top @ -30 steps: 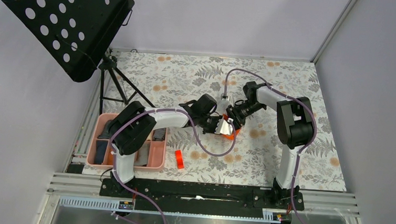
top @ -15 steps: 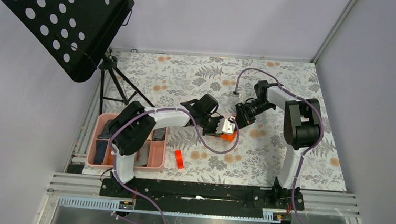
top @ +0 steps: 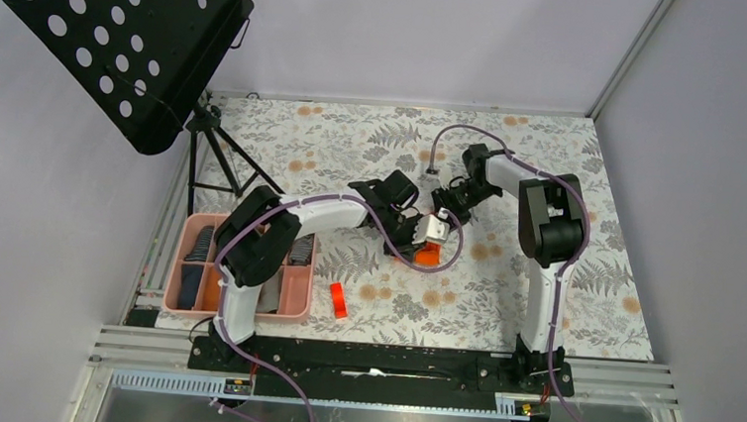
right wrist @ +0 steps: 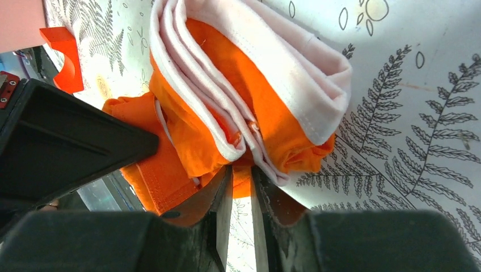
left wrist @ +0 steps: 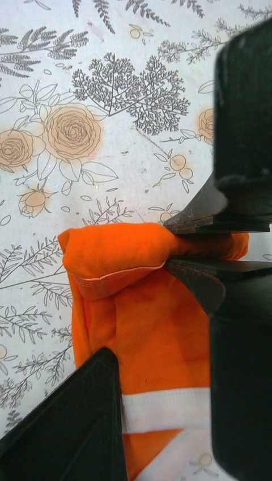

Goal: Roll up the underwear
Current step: Roll the underwear to the center of the board.

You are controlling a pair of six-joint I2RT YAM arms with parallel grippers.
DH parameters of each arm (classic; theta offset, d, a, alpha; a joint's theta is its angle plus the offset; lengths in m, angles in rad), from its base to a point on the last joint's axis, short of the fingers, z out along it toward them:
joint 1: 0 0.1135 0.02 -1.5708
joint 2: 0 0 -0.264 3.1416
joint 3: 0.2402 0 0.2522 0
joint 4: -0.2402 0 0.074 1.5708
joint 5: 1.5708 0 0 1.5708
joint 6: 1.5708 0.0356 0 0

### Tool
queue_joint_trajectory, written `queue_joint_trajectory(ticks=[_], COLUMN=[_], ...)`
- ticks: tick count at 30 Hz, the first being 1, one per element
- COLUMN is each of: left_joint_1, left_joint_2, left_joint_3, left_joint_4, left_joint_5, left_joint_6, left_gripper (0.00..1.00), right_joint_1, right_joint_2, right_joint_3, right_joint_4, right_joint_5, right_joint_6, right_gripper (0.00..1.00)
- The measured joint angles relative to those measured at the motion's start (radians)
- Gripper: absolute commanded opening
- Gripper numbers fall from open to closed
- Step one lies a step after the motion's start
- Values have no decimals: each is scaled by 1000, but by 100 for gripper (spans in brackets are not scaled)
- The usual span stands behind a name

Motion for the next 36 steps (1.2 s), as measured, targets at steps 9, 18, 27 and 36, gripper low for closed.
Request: queue_joint_trajectory(ticks=[9, 18, 27, 36], left_joint_1=[35, 93, 176, 200], left_joint_2=[44, 198, 492, 594], left_joint_3=[39, 247, 641, 764], left_joint_4=[-29, -221, -504, -605], left_joint_5=[74, 227, 402, 465], left_joint_6=[-88, -154, -248, -302], left_gripper=[0, 0, 2, 5], right_joint_1=[-37, -311, -332, 19], right_joint_2=[-12, -196, -947, -1038], right_joint_3=[48, 200, -464, -766], right_joint_4=[-38, -8, 507, 448], right_joint_5=[10, -39, -55, 28], right_joint_6=[-27, -38, -51, -459], right_gripper=[34, 45, 64, 59])
